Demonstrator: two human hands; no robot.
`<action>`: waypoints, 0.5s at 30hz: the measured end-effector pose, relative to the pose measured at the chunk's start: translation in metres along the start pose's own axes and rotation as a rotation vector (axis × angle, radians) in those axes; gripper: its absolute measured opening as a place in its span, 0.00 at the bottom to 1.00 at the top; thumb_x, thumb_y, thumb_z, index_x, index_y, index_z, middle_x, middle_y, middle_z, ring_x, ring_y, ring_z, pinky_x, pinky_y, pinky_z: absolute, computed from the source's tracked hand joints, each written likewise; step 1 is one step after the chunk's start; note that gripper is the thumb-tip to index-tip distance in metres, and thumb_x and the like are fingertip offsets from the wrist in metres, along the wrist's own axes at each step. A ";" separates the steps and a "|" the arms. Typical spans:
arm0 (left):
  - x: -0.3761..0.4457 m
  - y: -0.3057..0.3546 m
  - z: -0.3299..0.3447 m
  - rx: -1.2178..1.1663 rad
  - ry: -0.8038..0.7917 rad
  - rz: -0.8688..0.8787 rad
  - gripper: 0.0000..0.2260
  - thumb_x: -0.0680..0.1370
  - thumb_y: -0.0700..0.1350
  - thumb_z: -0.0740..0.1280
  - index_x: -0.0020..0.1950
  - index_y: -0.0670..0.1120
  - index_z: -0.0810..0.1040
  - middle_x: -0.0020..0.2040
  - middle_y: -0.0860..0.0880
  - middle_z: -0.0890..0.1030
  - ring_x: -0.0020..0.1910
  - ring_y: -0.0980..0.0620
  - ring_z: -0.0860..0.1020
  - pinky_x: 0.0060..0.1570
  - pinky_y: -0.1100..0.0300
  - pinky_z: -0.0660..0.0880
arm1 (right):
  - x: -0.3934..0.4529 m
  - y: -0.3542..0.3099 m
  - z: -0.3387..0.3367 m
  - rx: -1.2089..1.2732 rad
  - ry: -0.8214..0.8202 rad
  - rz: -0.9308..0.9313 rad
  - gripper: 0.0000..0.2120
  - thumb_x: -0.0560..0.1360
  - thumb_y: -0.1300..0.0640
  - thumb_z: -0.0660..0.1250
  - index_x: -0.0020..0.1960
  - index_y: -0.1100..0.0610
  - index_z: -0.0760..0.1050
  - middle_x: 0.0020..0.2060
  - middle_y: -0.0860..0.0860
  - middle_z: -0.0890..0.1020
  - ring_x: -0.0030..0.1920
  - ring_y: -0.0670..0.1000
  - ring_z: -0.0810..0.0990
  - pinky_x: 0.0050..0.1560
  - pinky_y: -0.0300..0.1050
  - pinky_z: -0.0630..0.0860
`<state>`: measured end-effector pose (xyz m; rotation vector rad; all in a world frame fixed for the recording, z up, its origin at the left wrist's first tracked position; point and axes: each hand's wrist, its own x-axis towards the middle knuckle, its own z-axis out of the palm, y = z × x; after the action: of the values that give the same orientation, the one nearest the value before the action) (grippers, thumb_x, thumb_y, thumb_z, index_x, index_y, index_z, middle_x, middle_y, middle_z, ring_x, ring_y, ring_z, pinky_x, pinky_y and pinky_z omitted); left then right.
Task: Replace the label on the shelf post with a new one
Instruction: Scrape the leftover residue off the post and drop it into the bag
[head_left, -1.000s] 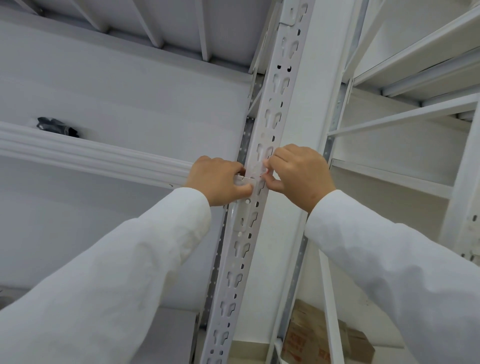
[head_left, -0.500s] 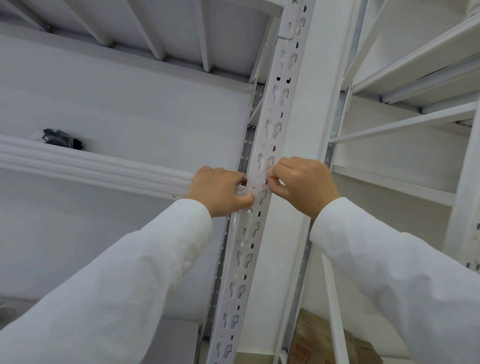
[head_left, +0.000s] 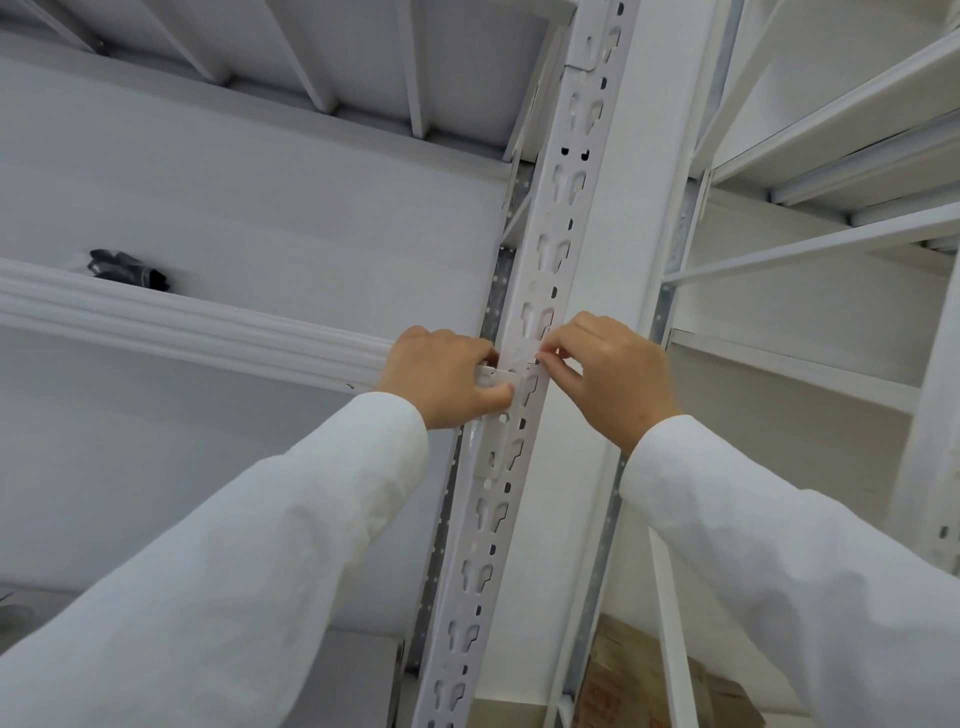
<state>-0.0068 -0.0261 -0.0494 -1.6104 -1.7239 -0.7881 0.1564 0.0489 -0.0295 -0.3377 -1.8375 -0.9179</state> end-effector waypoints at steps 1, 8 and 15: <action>0.000 0.000 0.000 -0.005 -0.001 0.000 0.14 0.74 0.58 0.59 0.51 0.51 0.77 0.44 0.50 0.81 0.42 0.50 0.72 0.44 0.57 0.60 | 0.000 -0.002 0.001 -0.001 -0.011 0.022 0.07 0.73 0.54 0.64 0.37 0.54 0.77 0.32 0.48 0.77 0.32 0.51 0.75 0.24 0.37 0.63; -0.001 -0.001 0.001 -0.008 0.005 0.005 0.15 0.74 0.59 0.59 0.50 0.51 0.77 0.43 0.51 0.81 0.43 0.49 0.75 0.44 0.58 0.60 | -0.001 -0.009 0.005 0.039 -0.118 0.048 0.05 0.72 0.57 0.64 0.38 0.57 0.75 0.30 0.50 0.75 0.32 0.53 0.74 0.26 0.40 0.64; 0.001 -0.001 0.001 -0.003 -0.029 -0.003 0.19 0.71 0.60 0.55 0.52 0.51 0.77 0.45 0.51 0.81 0.42 0.50 0.72 0.44 0.58 0.60 | -0.012 -0.001 -0.007 0.206 -0.011 0.094 0.09 0.74 0.51 0.59 0.41 0.54 0.75 0.33 0.42 0.69 0.33 0.45 0.69 0.28 0.37 0.66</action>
<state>-0.0079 -0.0251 -0.0491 -1.6300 -1.7464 -0.7725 0.1658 0.0446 -0.0391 -0.2983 -1.8906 -0.6577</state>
